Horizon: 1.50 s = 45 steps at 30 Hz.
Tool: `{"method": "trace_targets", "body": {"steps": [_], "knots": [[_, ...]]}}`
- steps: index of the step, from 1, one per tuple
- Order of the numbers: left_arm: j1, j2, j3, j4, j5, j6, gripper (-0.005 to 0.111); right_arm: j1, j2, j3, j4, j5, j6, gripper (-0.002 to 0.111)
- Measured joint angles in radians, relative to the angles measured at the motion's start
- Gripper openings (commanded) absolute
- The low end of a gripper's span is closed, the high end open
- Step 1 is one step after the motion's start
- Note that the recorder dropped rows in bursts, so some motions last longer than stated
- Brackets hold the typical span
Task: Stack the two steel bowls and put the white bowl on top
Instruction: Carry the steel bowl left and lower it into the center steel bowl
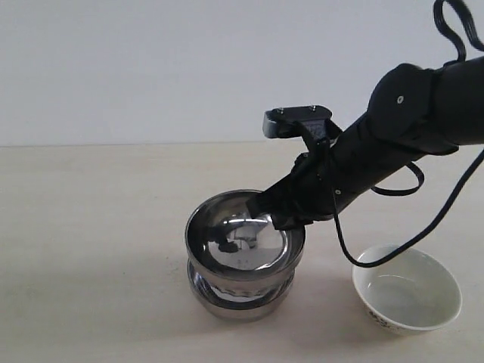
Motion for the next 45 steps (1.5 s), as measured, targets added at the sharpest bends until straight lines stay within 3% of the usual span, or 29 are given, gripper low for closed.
{"method": "trace_targets", "body": {"steps": [22, 45], "knots": [[0.0, 0.0, 0.0, 0.0, 0.0, 0.0, 0.004, 0.0, 0.128, 0.008, 0.002, -0.127, -0.025, 0.0], [0.0, 0.0, 0.0, 0.0, 0.0, 0.0, 0.004, 0.0, 0.091, 0.008, 0.028, -0.096, -0.053, 0.0]]}}
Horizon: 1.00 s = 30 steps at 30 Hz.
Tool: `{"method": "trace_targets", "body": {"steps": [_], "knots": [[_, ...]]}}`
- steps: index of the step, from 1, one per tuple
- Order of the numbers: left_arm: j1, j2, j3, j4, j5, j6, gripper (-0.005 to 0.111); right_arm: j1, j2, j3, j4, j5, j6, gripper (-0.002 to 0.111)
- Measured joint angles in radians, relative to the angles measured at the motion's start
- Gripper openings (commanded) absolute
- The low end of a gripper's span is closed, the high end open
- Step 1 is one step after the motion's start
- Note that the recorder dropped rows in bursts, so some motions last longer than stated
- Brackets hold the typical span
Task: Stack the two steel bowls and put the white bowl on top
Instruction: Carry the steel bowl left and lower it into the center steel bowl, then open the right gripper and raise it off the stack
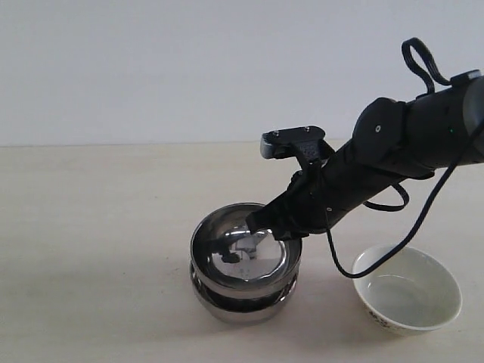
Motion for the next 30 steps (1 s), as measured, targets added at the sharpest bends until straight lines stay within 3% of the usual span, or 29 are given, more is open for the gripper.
{"method": "trace_targets", "body": {"steps": [23, 26, 30], "knots": [[0.0, 0.0, 0.0, 0.0, 0.0, 0.0, 0.004, 0.0, 0.003, 0.0, 0.011, 0.017, -0.015, 0.0], [0.0, 0.0, 0.0, 0.0, 0.0, 0.0, 0.004, 0.0, 0.003, 0.0, 0.011, 0.019, -0.021, 0.009], [0.0, 0.0, 0.0, 0.0, 0.0, 0.0, 0.004, 0.0, 0.003, 0.0, 0.013, 0.019, -0.023, 0.034]]}}
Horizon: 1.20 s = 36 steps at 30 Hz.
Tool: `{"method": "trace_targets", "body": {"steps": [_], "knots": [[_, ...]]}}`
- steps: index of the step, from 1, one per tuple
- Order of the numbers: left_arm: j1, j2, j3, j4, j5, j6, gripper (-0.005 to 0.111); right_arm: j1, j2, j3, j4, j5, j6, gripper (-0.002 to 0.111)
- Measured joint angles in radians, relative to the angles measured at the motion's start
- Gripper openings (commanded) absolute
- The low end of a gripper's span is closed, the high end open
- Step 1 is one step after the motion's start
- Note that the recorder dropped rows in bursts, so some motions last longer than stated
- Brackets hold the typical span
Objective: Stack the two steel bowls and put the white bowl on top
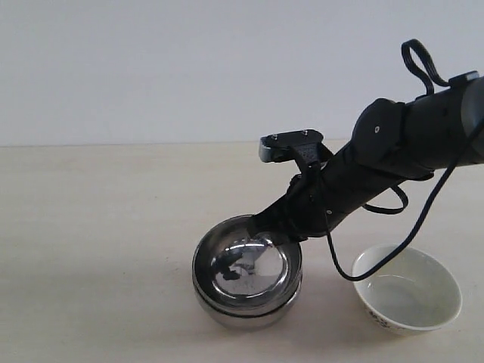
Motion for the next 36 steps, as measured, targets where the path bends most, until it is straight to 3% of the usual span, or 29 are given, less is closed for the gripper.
{"method": "trace_targets", "body": {"steps": [3, 14, 17, 21, 36], "knots": [[0.0, 0.0, 0.0, 0.0, 0.0, 0.0, 0.004, 0.0, 0.0, 0.0, 0.002, 0.0, 0.0, 0.045], [0.0, 0.0, 0.0, 0.0, 0.0, 0.0, 0.004, 0.0, -0.004, 0.0, 0.002, -0.051, -0.003, 0.043], [0.0, 0.0, 0.0, 0.0, 0.0, 0.0, 0.004, 0.0, -0.027, 0.0, 0.002, -0.059, -0.003, 0.037], [0.0, 0.0, 0.0, 0.0, 0.0, 0.0, 0.004, 0.0, -0.074, 0.0, 0.01, -0.062, -0.003, 0.0], [0.0, 0.0, 0.0, 0.0, 0.0, 0.0, 0.004, 0.16, 0.064, 0.0, 0.014, -0.173, -0.022, 0.0]]}}
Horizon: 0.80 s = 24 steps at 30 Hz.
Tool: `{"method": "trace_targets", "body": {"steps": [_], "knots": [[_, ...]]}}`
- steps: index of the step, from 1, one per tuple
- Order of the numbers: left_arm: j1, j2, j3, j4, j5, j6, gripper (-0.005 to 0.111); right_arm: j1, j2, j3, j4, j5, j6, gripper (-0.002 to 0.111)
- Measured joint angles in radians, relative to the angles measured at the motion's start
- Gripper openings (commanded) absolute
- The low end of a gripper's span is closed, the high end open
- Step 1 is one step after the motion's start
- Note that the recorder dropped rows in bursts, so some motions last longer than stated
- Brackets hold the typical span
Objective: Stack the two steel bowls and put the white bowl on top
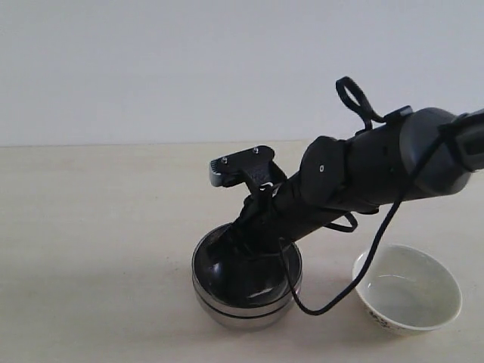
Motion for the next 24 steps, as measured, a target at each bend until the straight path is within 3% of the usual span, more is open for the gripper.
{"method": "trace_targets", "body": {"steps": [24], "knots": [[0.0, 0.0, 0.0, 0.0, 0.0, 0.0, 0.004, -0.001, 0.064, 0.0, 0.002, 0.023, 0.002, 0.0]]}}
